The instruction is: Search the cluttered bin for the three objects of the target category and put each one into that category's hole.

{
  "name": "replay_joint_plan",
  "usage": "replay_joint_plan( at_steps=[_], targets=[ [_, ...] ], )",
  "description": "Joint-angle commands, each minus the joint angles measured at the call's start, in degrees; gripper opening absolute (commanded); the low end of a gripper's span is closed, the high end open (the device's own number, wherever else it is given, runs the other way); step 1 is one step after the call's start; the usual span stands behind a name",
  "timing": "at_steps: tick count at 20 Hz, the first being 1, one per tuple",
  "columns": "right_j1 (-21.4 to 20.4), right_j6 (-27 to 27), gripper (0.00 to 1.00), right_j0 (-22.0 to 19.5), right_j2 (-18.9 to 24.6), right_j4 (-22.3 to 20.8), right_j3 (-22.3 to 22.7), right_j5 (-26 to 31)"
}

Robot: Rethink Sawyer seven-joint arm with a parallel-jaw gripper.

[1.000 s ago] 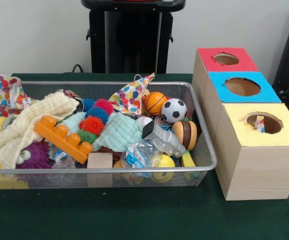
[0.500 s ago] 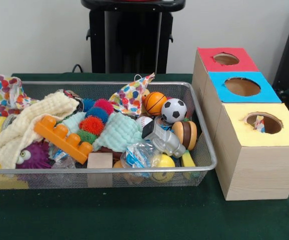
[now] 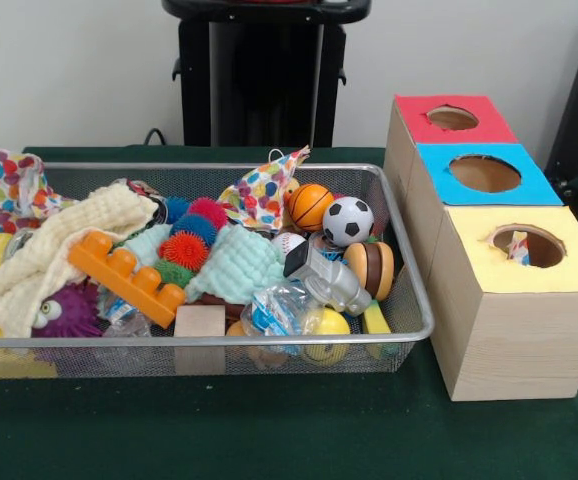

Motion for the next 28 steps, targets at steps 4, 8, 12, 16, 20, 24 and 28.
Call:
replay_joint_plan(
  at_steps=[4, 8, 12, 16, 20, 24, 28],
  targets=[
    [7.3, -5.9, 1.00, -1.9, 5.4, -6.1, 4.8, -11.6],
    [10.3, -4.3, 1.00, -2.6, 5.9, -6.3, 3.4, -14.6],
    [11.7, -2.8, 1.00, -2.3, 6.2, -6.8, 0.4, -13.9],
    [13.6, -3.1, 1.00, -1.7, 5.5, -9.6, -3.5, -11.0],
    [16.6, -3.9, 1.00, -3.8, 6.5, -10.1, -3.9, -14.8],
    [20.2, -1.8, 1.00, -3.7, 7.1, -10.3, -5.3, -18.6],
    [22.3, -2.5, 1.00, -4.3, 7.7, -10.8, -6.4, -19.6]
  ],
)
